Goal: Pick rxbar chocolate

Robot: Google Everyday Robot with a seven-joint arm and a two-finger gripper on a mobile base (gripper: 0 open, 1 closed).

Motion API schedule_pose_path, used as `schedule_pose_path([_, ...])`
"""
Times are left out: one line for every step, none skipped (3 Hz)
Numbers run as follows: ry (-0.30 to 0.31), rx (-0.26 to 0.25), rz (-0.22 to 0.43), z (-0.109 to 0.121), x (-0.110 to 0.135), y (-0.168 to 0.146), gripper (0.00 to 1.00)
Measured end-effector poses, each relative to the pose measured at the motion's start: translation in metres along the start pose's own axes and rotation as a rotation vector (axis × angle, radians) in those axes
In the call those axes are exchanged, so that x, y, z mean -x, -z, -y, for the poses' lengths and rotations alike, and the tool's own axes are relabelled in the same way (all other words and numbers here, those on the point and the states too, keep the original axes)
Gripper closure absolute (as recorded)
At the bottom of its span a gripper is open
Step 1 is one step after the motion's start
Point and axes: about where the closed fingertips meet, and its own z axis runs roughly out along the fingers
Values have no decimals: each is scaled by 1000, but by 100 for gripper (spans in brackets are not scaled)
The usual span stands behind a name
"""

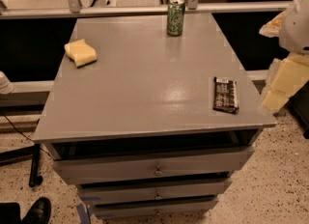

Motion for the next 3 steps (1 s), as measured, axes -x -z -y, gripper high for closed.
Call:
schedule_pose_path([-72,16,89,3,10,-34,0])
schedule_pose_path([-190,30,149,17,20,-77,0])
schedule_pose_path([-397,28,189,34,3,-108,0])
